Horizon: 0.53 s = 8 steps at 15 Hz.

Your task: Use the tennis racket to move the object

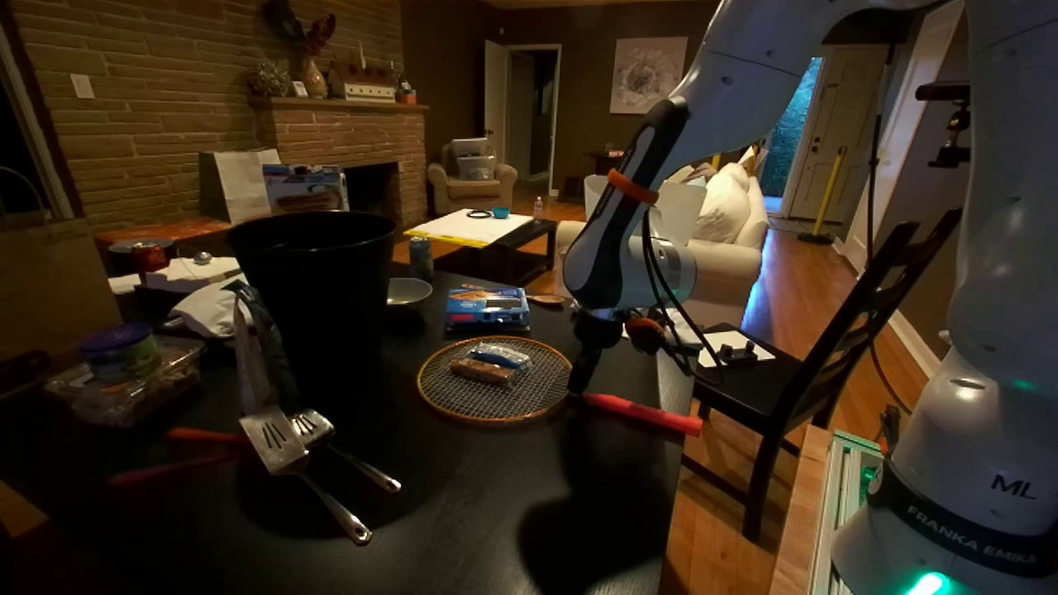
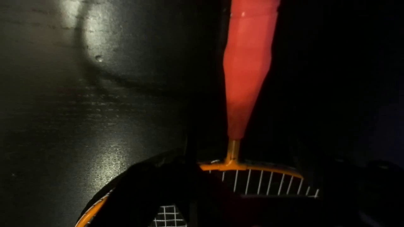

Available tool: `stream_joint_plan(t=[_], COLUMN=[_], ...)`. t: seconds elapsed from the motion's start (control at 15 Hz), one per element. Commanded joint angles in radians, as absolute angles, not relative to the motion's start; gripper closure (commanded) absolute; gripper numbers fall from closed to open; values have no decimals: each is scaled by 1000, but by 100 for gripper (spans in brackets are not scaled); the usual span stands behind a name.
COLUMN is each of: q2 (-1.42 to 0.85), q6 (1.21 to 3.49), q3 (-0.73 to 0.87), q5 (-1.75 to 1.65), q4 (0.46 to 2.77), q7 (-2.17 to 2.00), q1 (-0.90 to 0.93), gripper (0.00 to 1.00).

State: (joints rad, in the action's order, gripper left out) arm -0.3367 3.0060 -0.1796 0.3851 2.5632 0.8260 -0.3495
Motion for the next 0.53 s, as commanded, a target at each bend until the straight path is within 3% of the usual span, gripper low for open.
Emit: stream_joint_plan(t=[0.0, 0.27, 0.47], q2=[-353, -361, -369], q6=[3010, 3012, 3014], q3=[-147, -141, -142], q5=[370, 376, 378], q4=[2549, 2542, 2535], q7=[802, 808, 808], q1=[-315, -306, -306], gripper=[25, 38, 36])
